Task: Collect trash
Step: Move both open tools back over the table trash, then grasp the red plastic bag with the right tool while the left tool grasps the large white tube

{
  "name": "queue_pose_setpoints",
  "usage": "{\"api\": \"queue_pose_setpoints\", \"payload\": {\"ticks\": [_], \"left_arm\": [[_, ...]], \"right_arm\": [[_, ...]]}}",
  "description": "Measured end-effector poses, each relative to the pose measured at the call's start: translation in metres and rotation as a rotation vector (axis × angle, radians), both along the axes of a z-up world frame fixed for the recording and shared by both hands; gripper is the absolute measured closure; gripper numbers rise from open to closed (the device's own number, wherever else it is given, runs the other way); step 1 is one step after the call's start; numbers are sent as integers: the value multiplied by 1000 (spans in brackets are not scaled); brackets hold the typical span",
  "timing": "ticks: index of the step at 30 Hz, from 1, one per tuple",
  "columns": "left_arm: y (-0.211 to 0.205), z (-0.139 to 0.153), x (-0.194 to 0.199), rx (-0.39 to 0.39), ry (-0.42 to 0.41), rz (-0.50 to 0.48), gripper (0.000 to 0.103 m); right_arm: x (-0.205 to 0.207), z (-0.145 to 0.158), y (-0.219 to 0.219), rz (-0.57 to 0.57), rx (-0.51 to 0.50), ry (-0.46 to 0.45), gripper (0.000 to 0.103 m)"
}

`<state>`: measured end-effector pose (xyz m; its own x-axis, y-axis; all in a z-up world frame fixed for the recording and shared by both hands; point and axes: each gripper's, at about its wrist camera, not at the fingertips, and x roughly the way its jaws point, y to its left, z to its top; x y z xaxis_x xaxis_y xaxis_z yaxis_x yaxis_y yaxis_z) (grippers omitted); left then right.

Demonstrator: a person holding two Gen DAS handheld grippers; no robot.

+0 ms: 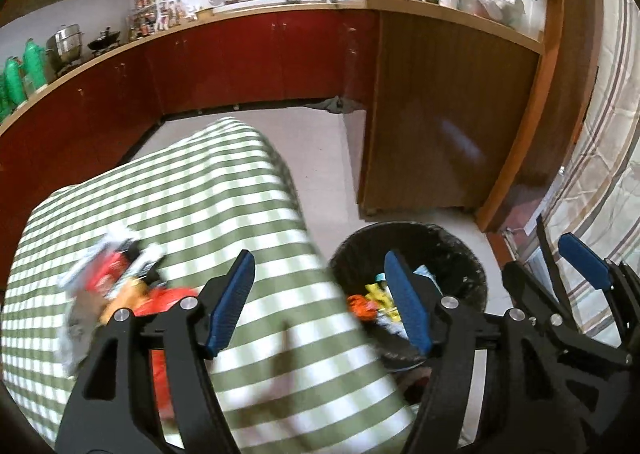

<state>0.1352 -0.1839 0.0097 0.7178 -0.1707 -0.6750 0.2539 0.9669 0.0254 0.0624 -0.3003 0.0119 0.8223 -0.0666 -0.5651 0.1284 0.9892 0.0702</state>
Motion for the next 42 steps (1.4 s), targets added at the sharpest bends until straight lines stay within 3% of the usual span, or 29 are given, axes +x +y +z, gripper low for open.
{"api": "queue_pose_setpoints", "payload": {"ticks": [18,24,32,33,35,36,38,42], "left_arm": [[179,16,-56,87,-71,265,27],[210,8,-57,87,-52,309,26],[219,0,-50,97,-43,311,26],[220,-1,-49,95,-40,311,26],[222,-2,-48,87,-36,307,26],[221,-2,-47,84,-34,303,25],[220,-3,-46,82,-34,293,25],[211,-3,-43,84,-43,260,22]], "right_arm": [[15,-4,143,204,81,85,33],[28,-7,175,234,75,107,33],[43,-24,186,212,82,183,33],[44,-26,185,209,91,186,35],[44,-28,183,209,110,195,51],[45,-29,181,210,120,200,55],[46,-32,178,214,143,208,73],[40,-31,172,214,143,202,79]]}}
